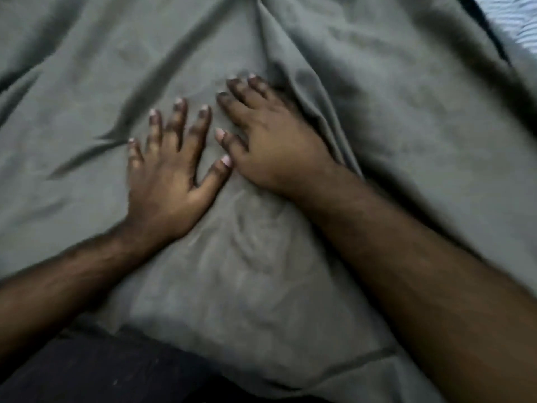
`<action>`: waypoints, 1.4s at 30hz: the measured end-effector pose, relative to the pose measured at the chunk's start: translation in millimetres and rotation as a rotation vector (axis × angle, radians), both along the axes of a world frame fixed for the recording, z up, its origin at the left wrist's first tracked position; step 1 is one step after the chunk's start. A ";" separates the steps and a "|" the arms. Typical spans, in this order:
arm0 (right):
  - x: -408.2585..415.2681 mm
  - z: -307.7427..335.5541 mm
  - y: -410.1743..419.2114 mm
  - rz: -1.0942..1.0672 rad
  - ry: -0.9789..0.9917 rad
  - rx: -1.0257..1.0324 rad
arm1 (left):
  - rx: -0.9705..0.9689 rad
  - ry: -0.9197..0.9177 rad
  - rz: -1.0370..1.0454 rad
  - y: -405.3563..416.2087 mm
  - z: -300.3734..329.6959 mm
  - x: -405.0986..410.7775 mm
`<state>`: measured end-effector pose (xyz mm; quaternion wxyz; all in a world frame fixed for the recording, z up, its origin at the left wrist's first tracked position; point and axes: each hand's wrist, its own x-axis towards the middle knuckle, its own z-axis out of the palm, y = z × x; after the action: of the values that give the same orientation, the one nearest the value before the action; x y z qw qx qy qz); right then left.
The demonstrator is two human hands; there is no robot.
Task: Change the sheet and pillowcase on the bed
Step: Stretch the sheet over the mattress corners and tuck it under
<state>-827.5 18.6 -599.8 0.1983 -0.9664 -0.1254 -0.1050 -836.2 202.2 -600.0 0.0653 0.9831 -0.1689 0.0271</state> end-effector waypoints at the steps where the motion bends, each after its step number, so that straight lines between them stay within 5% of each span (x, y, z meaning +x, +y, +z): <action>1: 0.9 -2.3 3.0 -0.050 -0.037 0.021 | 0.015 -0.025 0.006 -4.6 0.1 2.1; 6: -6.0 -0.9 15.2 -0.151 -0.137 0.111 | 0.058 -0.024 0.042 -2.0 7.0 -1.8; 12: 23.7 7.3 26.4 -0.199 0.022 -0.096 | 0.046 -0.017 0.091 -4.3 10.0 2.7; 26: 16.8 7.4 27.6 -0.119 -0.004 -0.199 | -0.058 -0.097 0.156 -3.1 3.9 0.3; 31: 6.7 13.3 33.0 -0.028 0.012 -0.217 | -0.240 -0.194 0.258 -0.6 1.4 -7.7; 34: -10.7 15.9 41.3 0.108 -0.024 -0.198 | -0.506 -0.177 0.378 1.7 4.3 -31.1; 42: -123.0 21.7 78.5 0.437 -0.104 -0.280 | -0.860 -0.123 0.607 25.6 7.9 -189.5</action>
<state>-950.5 97.1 -578.1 0.0739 -0.9277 -0.3544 -0.0910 -1025.7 227.8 -592.1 0.4418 0.8687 0.1463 0.1693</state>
